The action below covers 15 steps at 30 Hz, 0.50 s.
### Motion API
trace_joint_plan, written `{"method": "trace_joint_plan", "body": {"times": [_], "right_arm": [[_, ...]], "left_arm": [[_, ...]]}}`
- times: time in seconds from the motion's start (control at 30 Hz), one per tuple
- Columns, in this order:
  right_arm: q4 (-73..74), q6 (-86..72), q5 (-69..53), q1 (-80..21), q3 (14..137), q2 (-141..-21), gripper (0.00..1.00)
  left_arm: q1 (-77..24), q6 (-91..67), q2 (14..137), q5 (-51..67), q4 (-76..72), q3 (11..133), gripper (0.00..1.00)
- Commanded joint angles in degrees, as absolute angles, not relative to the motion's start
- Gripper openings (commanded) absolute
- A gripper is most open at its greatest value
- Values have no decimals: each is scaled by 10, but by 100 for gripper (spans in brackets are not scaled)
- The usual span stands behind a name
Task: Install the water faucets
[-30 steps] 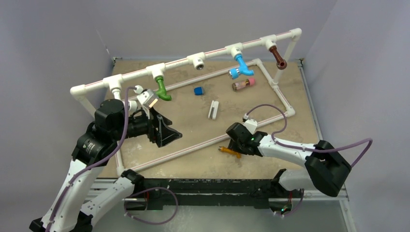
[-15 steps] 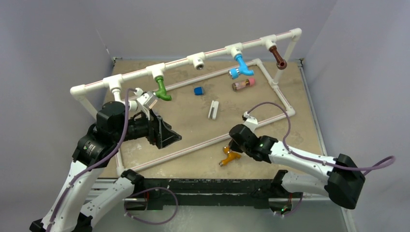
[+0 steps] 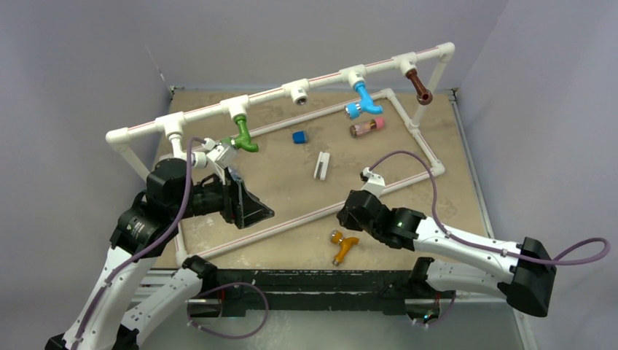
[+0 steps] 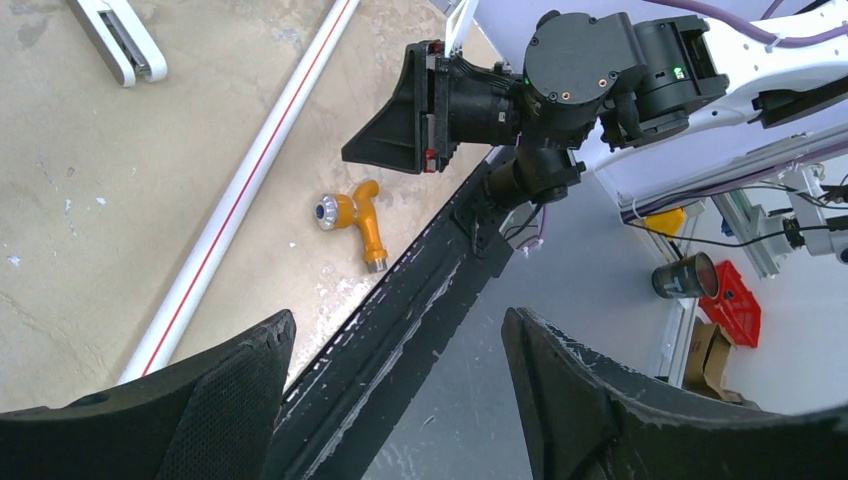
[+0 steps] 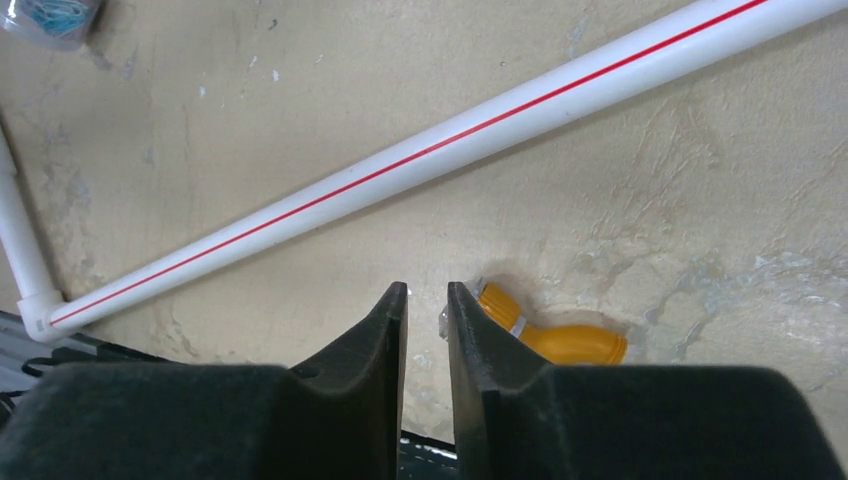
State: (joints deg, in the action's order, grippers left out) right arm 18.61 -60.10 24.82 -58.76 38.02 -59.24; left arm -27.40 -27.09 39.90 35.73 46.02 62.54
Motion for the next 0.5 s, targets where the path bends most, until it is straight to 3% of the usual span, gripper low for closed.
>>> {"method": "trace_joint_plan", "body": {"times": [0.0,0.1,0.47], "right_arm": [[198,-594,269,-589,374,-571,26],[186,-572,247,-590,370,-568,36],[199,-531,191,-628,385,-637,53]], "left_arm": [[-273,-282,395,357,462,626,75],[-273,-272,395,347,472,631,75],[-273,-232,392,333,507,650,75]]}}
